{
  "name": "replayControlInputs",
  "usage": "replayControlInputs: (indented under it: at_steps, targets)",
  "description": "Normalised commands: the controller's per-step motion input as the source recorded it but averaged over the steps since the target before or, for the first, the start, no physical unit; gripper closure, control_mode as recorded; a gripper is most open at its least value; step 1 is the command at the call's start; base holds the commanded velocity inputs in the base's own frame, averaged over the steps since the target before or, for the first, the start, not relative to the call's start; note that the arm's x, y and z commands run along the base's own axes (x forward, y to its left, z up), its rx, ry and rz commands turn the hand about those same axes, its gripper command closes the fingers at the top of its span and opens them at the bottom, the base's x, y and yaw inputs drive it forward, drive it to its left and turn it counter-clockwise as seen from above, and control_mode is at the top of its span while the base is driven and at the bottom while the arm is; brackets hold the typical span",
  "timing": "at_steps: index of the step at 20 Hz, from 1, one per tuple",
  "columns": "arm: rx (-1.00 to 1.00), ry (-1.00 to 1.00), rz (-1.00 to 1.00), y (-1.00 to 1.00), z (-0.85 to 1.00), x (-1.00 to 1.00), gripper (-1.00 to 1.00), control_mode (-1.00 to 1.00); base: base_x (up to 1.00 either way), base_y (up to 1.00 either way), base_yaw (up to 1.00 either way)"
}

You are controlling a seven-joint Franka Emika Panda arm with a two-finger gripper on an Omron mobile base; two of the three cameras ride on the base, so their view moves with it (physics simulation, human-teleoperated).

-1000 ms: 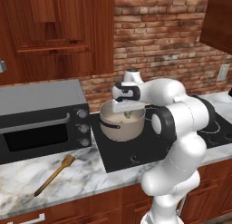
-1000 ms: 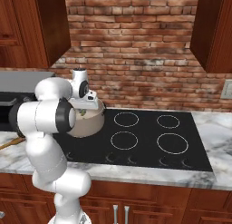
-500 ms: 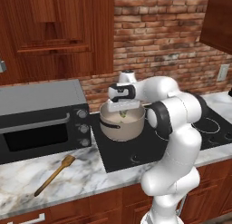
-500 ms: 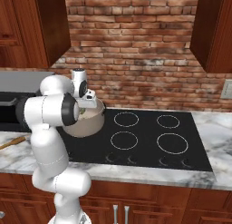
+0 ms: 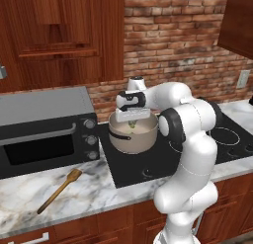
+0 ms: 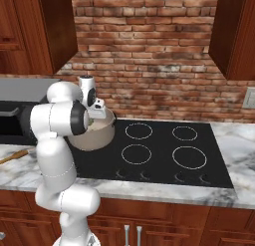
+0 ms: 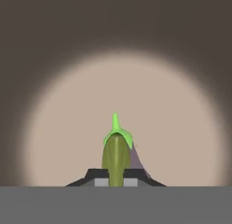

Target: Put the eggplant and lemon wedge in the pot. Retrieve the spatula and lightly stir the vegetables in the pot.

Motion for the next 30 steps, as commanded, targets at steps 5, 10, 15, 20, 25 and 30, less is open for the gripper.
replayControlInputs:
  at_steps: [5, 10, 15, 20, 25, 30]
  targets:
    - [0.0, 0.0, 0.0, 0.0, 0.0, 0.0, -1.0, -1.0, 0.0, 0.0, 0.0]
    - [0.0, 0.0, 0.0, 0.0, 0.0, 0.0, -1.0, -1.0, 0.0, 0.0, 0.0]
    - [0.0, 0.0, 0.0, 0.0, 0.07, -0.16, -1.0, -1.0, 0.0, 0.0, 0.0]
    - [0.0, -0.1, 0.0, 0.0, 0.38, -0.87, -1.0, -1.0, 0.0, 0.0, 0.0]
    - [0.0, -0.14, 0.0, -0.01, 0.23, -1.0, -1.0, -1.0, 0.0, 0.0, 0.0]
    - [0.06, -0.21, 0.0, -0.18, 0.05, -1.0, -1.0, -1.0, 0.0, 0.0, 0.0]
